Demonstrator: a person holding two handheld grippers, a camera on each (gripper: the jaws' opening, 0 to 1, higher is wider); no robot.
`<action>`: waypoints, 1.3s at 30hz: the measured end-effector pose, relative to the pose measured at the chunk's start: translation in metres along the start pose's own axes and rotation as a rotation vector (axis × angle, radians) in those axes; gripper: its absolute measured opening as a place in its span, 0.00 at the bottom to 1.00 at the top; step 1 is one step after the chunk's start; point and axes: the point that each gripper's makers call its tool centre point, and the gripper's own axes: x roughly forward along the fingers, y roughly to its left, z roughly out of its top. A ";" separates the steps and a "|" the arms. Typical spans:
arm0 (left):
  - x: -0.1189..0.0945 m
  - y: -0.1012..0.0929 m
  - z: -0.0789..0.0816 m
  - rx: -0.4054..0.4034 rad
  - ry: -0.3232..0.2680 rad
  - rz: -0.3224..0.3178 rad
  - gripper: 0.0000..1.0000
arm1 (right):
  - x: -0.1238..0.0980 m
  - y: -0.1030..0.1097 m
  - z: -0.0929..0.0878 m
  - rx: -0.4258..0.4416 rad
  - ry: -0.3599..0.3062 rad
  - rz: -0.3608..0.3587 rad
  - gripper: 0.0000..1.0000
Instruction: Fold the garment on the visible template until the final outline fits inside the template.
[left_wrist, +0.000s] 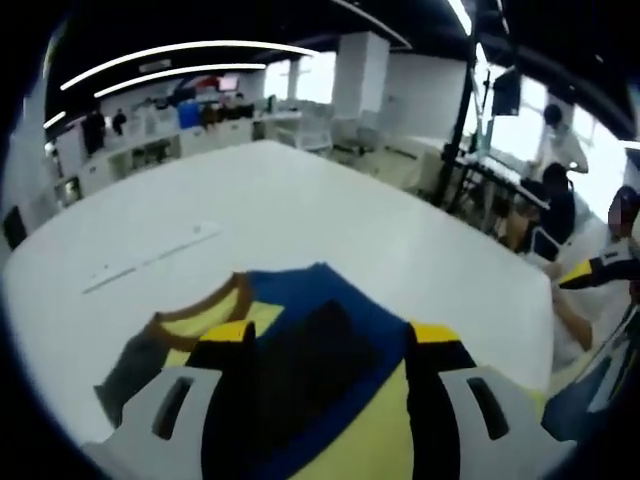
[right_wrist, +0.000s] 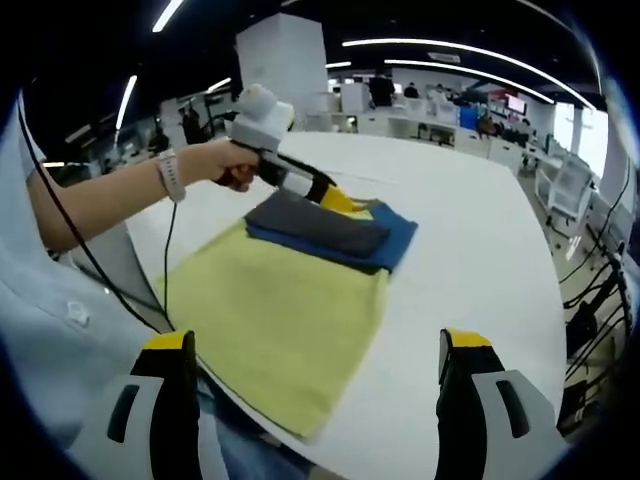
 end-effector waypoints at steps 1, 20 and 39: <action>-0.002 0.000 0.000 0.004 -0.001 0.002 0.57 | 0.000 0.000 0.000 0.000 0.000 0.000 1.00; -0.047 0.007 -0.001 0.060 -0.009 0.017 0.68 | 0.004 0.009 0.005 -0.022 0.007 0.009 1.00; -0.091 0.018 0.003 0.093 -0.047 0.045 0.77 | 0.008 0.017 0.008 -0.023 0.008 0.002 1.00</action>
